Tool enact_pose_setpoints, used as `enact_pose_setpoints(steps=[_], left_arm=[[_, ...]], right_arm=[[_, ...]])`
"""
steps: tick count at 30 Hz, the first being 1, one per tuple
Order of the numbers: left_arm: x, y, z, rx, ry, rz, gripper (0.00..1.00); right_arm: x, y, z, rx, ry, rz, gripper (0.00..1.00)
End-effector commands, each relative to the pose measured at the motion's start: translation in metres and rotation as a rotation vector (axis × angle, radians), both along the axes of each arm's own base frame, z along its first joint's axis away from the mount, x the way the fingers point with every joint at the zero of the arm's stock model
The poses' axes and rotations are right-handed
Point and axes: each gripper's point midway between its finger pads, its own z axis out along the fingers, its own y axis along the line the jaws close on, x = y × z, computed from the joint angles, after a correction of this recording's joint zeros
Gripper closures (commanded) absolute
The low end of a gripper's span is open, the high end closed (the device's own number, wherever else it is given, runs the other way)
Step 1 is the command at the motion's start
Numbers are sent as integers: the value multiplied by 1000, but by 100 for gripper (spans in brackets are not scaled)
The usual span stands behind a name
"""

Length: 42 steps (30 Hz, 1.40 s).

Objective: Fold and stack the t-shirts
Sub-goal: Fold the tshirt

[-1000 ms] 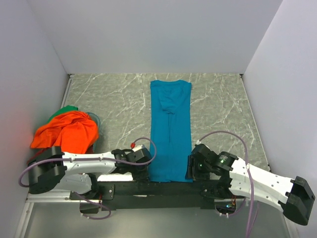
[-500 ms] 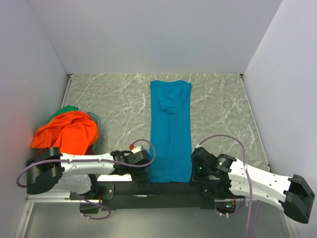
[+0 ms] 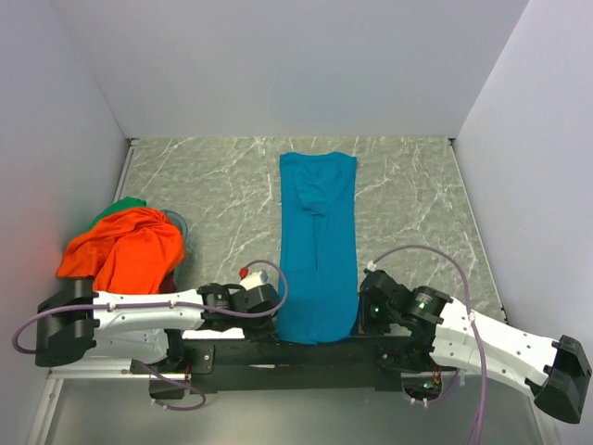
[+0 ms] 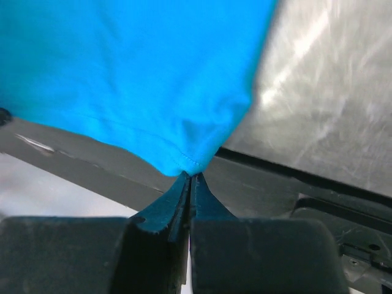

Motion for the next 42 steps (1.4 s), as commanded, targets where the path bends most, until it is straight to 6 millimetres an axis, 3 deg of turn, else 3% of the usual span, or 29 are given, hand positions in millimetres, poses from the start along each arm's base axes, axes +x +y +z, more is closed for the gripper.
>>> enact_pose_setpoints(steps=[1, 5, 11, 18, 19, 23, 27, 32, 38, 42], left_arm=[[30, -11, 31, -10, -128, 44, 99], [74, -14, 51, -44, -217, 95, 99], [131, -14, 85, -53, -361, 125, 99], [188, -20, 93, 10, -439, 124, 99], [198, -24, 103, 2, -462, 135, 99], [231, -24, 113, 0, -513, 178, 99], [251, -25, 106, 11, -511, 162, 99], [277, -25, 113, 11, -533, 172, 99], [301, -30, 110, 16, -535, 152, 99], [310, -30, 97, 39, -512, 153, 99]], right_arm=[[44, 13, 31, -9, -198, -15, 100], [80, 17, 59, -59, -319, -47, 100], [125, 18, 79, -55, -396, -118, 100], [183, 10, 114, -73, -531, -216, 100], [191, 4, 118, -90, -547, -241, 100], [215, -1, 135, -87, -589, -276, 100], [233, -4, 136, -99, -590, -288, 100], [249, -6, 139, -110, -597, -283, 100], [269, -8, 133, -124, -576, -276, 100], [278, -6, 120, -139, -541, -257, 100]])
